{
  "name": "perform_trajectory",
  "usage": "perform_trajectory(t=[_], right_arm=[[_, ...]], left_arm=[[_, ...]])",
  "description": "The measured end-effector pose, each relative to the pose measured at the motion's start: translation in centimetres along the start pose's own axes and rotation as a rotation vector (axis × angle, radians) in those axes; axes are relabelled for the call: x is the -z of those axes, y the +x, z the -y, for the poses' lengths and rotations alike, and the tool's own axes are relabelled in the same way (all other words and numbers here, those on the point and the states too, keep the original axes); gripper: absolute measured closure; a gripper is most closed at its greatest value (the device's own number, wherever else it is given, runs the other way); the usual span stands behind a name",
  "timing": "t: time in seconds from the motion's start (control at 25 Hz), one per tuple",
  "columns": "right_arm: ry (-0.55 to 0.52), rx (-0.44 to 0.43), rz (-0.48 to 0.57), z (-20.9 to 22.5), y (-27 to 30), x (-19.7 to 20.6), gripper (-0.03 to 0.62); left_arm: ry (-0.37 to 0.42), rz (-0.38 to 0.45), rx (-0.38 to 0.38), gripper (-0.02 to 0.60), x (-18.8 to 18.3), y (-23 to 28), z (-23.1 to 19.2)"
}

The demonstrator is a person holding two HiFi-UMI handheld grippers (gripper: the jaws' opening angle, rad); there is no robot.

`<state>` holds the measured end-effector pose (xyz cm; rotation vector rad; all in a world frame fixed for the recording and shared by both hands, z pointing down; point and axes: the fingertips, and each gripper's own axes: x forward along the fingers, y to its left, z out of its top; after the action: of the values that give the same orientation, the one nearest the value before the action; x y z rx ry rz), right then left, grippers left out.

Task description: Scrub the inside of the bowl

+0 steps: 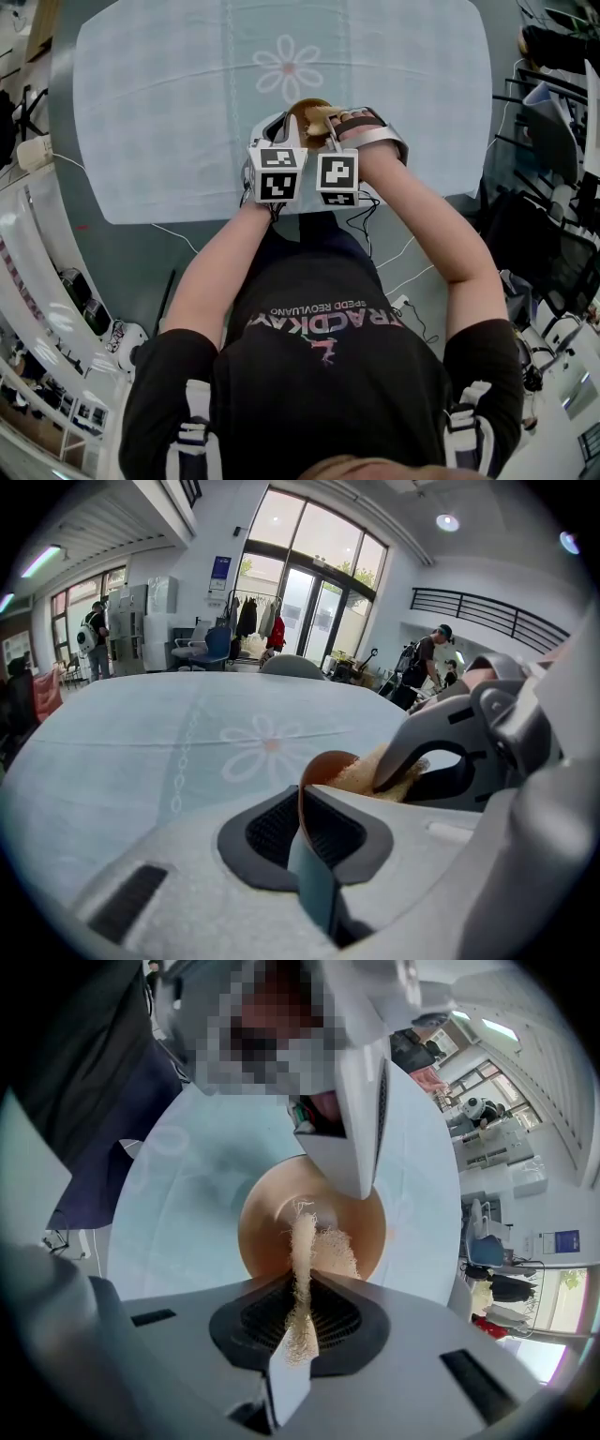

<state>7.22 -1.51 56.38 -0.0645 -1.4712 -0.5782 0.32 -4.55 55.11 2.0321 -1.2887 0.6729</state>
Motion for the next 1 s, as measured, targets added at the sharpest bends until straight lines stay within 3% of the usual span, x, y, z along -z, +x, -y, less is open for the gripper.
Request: perform_trajectory(t=[0.4,0.6,0.8,0.92,1.0], right_arm=[[-0.012,-0.054,0.07,-1.9,-0.9,-1.6,0.562],[0.053,-0.047,0.147,-2.4,-1.4,-3.5,0.562],[0.183,-0.046,0.219,-1.9,-1.7,-4.9,0.562],[0.184,-0.035,0.232,-1.8,-2.0,-5.0,0.562],[0.15,-0.041,0.212,-2.0,-1.9,-4.7,0.562]], left_arm=[[-0.039,0.011,-0.018,0.555,-0.1,-0.1,0.0],[-0.083,0.013,-0.028,0.555,0.2,-0.2,-0.1],[-0.124,0.006,-0.034,0.555,0.7,-0.1,-0.3],[-0.158,0.008,-0.037,0.554,0.6,0.1,-1.2],[-0.136,0.005,-0.028,0.554,0.4,0.1,-1.0]])
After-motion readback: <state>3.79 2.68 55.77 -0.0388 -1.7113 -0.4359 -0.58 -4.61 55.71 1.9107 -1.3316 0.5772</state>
